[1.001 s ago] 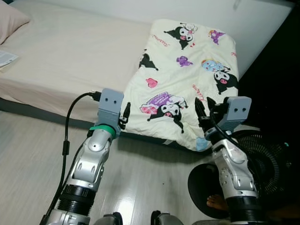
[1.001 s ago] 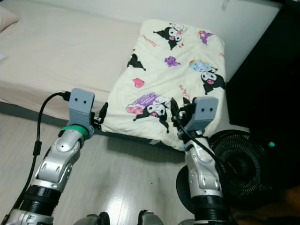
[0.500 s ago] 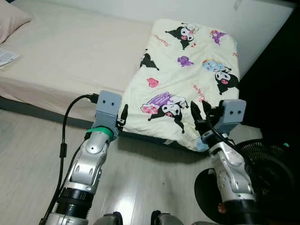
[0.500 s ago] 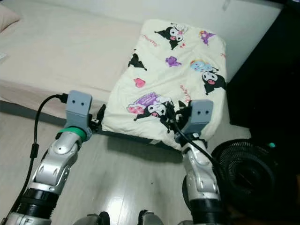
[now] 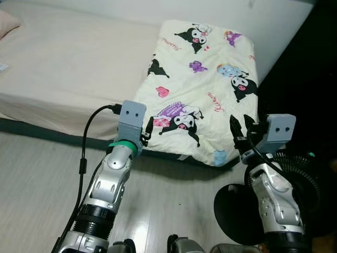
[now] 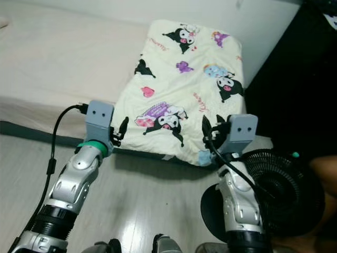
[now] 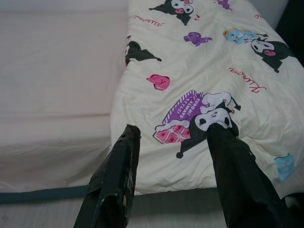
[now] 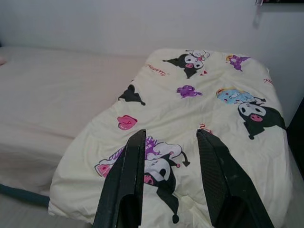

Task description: Clean up the room

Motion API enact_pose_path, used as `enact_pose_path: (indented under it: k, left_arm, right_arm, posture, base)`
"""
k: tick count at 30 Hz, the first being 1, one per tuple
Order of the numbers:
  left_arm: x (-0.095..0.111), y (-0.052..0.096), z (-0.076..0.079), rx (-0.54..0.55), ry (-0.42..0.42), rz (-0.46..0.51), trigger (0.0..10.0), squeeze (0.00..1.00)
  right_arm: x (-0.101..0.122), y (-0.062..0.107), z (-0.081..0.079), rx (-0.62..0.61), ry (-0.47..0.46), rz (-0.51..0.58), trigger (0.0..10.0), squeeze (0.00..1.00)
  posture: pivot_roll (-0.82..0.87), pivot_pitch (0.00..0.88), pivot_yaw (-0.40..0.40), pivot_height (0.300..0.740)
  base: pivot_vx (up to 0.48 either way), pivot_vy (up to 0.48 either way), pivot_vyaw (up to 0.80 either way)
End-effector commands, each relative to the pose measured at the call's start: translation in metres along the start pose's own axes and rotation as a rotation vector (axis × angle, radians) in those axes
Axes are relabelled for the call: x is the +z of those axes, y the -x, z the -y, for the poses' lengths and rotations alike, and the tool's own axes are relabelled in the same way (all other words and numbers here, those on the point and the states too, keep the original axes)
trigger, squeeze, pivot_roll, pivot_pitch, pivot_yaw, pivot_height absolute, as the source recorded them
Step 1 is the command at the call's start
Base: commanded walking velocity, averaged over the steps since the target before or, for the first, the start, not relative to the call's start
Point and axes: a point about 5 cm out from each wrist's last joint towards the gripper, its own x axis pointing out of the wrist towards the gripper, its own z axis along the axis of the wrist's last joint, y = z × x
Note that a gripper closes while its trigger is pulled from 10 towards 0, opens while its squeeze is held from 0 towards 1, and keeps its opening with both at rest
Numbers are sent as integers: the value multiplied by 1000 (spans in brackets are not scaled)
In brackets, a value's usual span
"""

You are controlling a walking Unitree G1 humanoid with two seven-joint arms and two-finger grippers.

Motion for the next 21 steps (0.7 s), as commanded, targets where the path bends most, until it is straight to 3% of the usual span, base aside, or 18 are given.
enact_pose_path:
  k: [1, 7, 12, 16, 18, 20, 21]
  left_arm:
    - [-2, 1, -1, -2, -13, -5, 10000, 0]
    - [0, 12, -20, 33, -109, 56, 10000, 0]
    - [1, 17, -40, 106, -130, 87, 10000, 0]
    - [-19, 21, -45, 160, -130, 32, 10000, 0]
    - [-19, 21, -45, 160, -130, 32, 10000, 0]
    - [-41, 31, -46, 199, -141, -22, 10000, 0]
    - [-41, 31, -46, 199, -141, -22, 10000, 0]
  right_arm:
    - [-4, 3, -2, -1, -14, -17, 10000, 0]
    - [8, -4, 1, -2, 28, 26, 10000, 0]
    - [19, -6, 4, -11, 92, 59, 10000, 0]
    - [2, 6, 5, -39, 116, 10, 10000, 0]
    - [2, 6, 5, -39, 116, 10, 10000, 0]
    - [-15, 17, 5, -78, 96, -19, 10000, 0]
    - [-15, 17, 5, -78, 96, -19, 10000, 0]
  posture:
    - [-191, 97, -6, 740]
    - [-138, 90, -2, 740]
    - [-123, 92, 0, 740]
    - [-140, 69, -2, 740]
    - [-140, 69, -2, 740]
    - [-126, 66, 4, 740]
    - [-126, 66, 4, 740]
  base:
    - [0, 0, 0]
    - [0, 0, 0]
    - [0, 0, 0]
    - [0, 0, 0]
    - [0, 0, 0]
    - [0, 0, 0]
    - [0, 0, 0]
